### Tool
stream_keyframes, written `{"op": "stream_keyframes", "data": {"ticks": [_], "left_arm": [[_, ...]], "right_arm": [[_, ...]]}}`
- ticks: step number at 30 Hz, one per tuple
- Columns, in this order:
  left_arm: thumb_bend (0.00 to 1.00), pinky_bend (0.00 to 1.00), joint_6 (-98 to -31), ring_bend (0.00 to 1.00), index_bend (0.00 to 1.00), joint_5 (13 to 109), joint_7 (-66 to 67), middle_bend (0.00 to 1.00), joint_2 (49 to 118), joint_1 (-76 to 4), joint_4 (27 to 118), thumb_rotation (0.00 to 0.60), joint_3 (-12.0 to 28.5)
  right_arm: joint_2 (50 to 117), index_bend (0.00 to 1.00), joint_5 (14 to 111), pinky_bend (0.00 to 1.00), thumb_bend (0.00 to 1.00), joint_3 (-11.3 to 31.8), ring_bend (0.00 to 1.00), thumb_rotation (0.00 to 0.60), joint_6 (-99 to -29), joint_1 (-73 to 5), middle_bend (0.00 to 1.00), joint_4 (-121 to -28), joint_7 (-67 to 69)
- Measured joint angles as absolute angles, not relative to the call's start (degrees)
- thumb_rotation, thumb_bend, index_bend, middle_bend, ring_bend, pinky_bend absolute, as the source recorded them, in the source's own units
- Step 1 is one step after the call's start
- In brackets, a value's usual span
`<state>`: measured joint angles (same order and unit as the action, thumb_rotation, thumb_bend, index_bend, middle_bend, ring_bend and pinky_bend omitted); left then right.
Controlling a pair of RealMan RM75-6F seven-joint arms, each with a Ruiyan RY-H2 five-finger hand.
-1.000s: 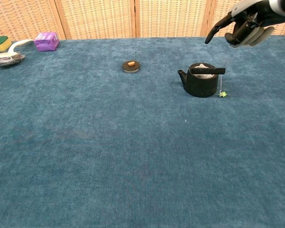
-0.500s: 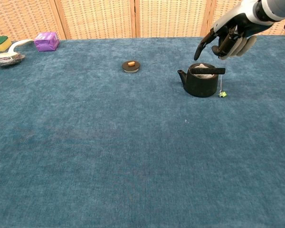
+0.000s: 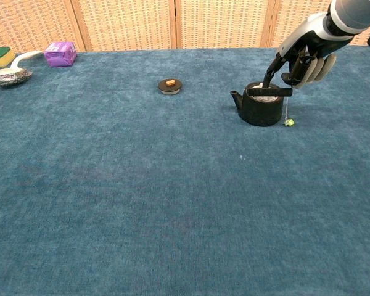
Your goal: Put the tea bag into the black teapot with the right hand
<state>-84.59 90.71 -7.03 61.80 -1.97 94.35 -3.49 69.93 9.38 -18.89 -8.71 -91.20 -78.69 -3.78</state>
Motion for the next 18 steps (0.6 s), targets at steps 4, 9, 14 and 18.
{"op": "stream_keyframes", "data": {"ticks": [4, 9, 14, 18], "left_arm": [[0.29, 0.13, -84.4, 0.08, 0.21, 90.8, -7.1, 0.19, 62.0, -2.1, 94.3, 0.6, -3.4], [0.29, 0.13, -84.4, 0.08, 0.21, 90.7, -7.1, 0.19, 62.0, -2.1, 94.2, 0.6, -3.4], [0.29, 0.13, -84.4, 0.08, 0.21, 90.6, -7.2, 0.19, 62.0, -2.0, 94.1, 0.6, -3.4], [0.29, 0.13, -84.3, 0.08, 0.21, 90.5, -7.3, 0.19, 61.9, -2.0, 94.1, 0.6, -3.4]], "right_arm": [[70.8, 0.17, 10.7, 1.0, 0.9, -21.1, 1.0, 0.6, -8.3, -92.6, 1.0, -77.7, -0.8], [71.9, 0.17, 12.2, 1.0, 0.89, -22.8, 1.0, 0.6, -8.5, -93.8, 1.0, -76.9, 2.3], [72.9, 0.18, 13.6, 1.0, 0.89, -24.4, 1.0, 0.6, -8.7, -94.9, 1.0, -76.2, 4.8], [73.2, 0.18, 14.8, 1.0, 0.88, -25.1, 1.0, 0.6, -8.5, -95.7, 1.0, -76.3, 6.4]]}}
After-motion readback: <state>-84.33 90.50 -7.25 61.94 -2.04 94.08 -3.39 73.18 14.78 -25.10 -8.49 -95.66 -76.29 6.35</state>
